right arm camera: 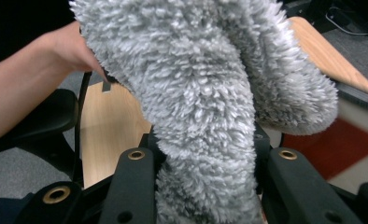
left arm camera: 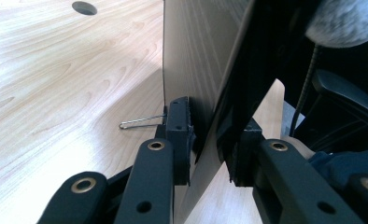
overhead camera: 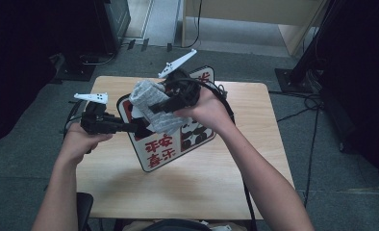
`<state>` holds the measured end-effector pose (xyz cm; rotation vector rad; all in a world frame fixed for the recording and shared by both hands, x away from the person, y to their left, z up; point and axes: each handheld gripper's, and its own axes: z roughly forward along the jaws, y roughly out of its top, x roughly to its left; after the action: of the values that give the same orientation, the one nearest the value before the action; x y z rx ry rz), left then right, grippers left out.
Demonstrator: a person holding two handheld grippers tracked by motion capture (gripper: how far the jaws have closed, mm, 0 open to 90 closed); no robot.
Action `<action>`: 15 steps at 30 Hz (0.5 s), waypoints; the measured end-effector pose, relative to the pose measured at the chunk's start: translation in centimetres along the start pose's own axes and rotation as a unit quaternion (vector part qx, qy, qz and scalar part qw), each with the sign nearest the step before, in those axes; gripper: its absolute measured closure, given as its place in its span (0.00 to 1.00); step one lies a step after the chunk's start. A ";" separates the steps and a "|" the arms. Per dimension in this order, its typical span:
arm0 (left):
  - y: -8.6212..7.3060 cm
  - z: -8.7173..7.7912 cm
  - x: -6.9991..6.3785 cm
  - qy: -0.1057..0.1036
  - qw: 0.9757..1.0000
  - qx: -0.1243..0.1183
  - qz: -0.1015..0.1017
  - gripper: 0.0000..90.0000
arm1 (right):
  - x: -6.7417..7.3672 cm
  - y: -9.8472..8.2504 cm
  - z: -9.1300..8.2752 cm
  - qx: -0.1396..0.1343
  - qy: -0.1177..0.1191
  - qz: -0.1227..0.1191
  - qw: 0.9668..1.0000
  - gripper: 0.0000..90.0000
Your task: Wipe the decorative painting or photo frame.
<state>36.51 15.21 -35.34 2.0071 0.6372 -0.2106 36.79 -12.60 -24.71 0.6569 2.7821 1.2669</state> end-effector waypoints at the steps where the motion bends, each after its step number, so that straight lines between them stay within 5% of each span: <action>1: 0.0 0.0 -0.1 0.000 1.000 0.002 0.006 0.84 | 0.1 0.3 0.1 0.001 -0.003 -0.002 1.000 0.74; 15: -0.1 -0.1 0.1 -0.004 1.000 0.001 0.008 0.84 | -0.2 0.7 2.3 0.030 -0.013 -0.005 0.999 0.73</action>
<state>36.56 15.33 -35.43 2.0128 0.6169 -0.2093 37.63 -10.57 -25.80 0.6562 2.8075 1.1686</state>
